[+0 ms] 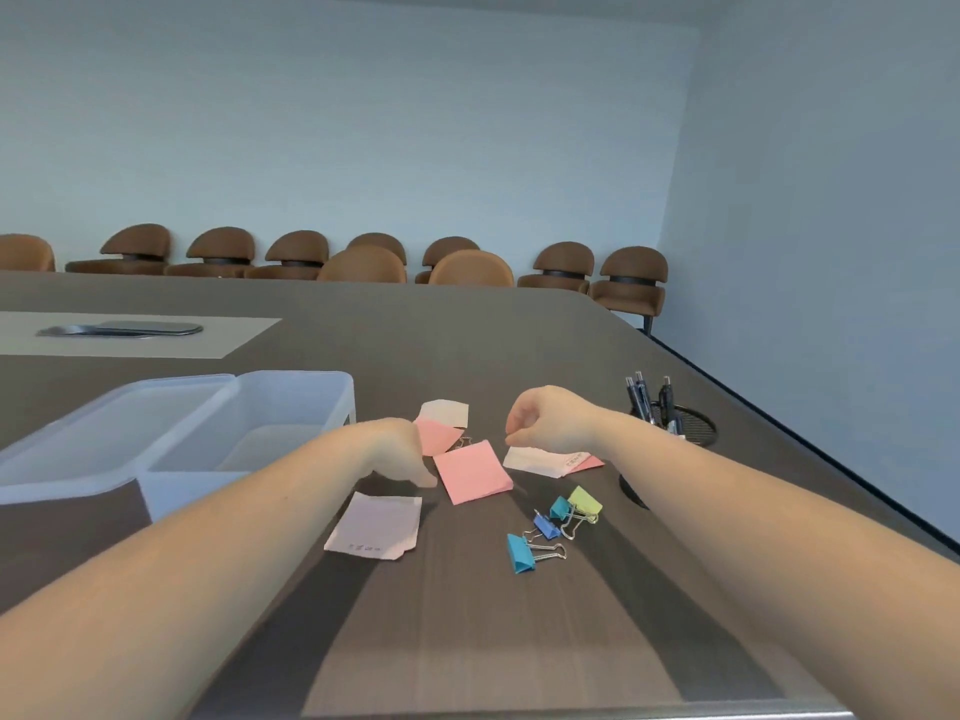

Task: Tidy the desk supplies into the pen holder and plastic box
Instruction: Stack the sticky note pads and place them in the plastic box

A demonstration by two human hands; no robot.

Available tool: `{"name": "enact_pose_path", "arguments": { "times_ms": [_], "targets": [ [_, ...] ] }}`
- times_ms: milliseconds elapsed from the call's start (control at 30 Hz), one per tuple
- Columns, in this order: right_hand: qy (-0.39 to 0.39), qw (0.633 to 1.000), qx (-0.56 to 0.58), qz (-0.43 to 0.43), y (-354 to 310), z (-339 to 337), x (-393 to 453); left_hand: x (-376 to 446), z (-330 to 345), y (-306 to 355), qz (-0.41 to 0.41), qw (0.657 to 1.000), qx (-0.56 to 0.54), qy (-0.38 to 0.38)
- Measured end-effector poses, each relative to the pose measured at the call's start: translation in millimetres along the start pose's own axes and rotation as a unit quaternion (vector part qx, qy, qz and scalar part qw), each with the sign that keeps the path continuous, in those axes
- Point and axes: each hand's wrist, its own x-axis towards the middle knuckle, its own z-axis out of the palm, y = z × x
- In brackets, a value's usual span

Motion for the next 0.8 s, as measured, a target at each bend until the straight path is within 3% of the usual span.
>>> {"name": "enact_pose_path", "arguments": {
  "times_ms": [400,667,800],
  "targets": [
    [-0.045,0.992,-0.076,0.085,22,20,11,3,22,-26,-0.027,0.997,0.072,-0.013],
    [0.002,0.986,-0.079,0.15,30,25,23,11,22,-28,-0.026,0.999,-0.025,-0.016],
    [0.008,0.978,-0.078,0.196,35,26,29,25,20,-29,-0.028,0.977,-0.207,0.032]
  ]
}}
